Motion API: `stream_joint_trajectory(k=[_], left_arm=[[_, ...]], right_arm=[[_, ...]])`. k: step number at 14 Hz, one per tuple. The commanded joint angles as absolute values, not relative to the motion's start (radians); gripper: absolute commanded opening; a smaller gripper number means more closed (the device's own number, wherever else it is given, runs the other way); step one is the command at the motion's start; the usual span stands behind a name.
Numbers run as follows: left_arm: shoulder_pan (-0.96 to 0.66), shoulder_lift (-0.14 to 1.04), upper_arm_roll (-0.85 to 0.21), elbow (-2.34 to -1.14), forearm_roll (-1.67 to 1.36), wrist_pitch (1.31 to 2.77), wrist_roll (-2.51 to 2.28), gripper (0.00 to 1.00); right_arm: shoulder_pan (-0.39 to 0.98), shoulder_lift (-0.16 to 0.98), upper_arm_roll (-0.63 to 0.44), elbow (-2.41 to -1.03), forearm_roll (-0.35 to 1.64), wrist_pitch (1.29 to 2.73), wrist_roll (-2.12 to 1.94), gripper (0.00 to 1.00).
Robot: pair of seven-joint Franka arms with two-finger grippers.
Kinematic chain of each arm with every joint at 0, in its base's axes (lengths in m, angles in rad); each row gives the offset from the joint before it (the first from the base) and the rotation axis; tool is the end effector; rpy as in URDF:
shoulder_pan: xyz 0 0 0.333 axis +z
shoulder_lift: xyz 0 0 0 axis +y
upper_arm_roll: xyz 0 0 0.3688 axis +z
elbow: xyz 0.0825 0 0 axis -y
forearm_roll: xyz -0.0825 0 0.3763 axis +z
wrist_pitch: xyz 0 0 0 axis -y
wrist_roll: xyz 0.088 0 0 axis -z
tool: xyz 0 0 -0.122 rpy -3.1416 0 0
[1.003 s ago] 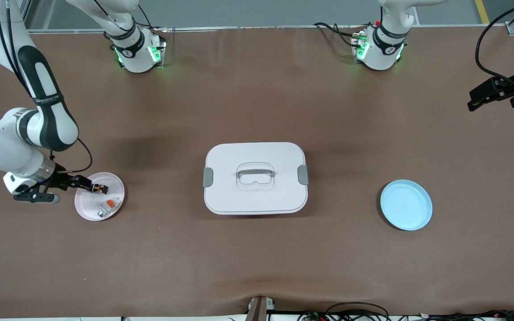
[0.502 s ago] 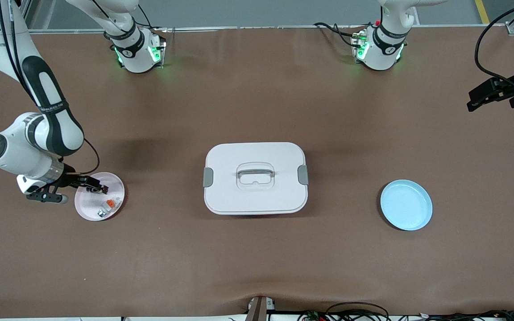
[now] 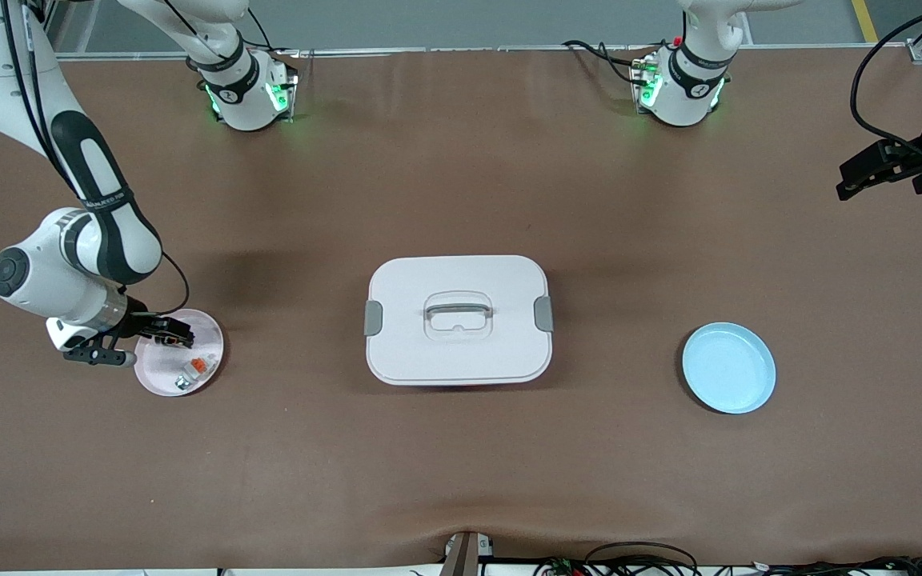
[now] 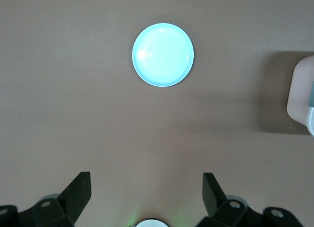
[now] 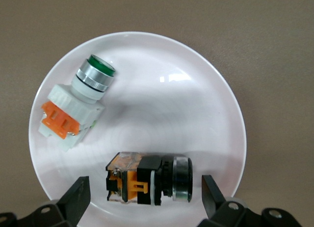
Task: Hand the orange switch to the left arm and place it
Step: 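Close the right gripper on the black orange switch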
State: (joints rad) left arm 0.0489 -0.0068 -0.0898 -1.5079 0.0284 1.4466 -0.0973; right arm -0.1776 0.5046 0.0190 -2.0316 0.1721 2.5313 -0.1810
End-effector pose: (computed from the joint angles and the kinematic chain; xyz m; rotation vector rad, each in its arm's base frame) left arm 0.5306 -0.0182 0.6843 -3.1066 -0.0919 0.0815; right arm 0.6120 -0.0988 0.2311 -3.0292 0.1840 -0.0196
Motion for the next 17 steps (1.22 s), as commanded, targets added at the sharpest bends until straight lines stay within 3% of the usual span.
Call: stream_joint_trajectory(k=[1,17], left_arm=[[0.049,-0.023,-0.091,-1.52,0.017,1.451,-0.086,1.0],[0.044,-0.026,-0.091,-1.519,0.014,1.456,-0.087,1.0]], right_arm=[[-0.173,0.517,0.02,-2.022,0.186,2.54,-0.193,1.0],[-0.178,0.54,0.02,-1.999,0.186,2.539,-0.193,1.0]])
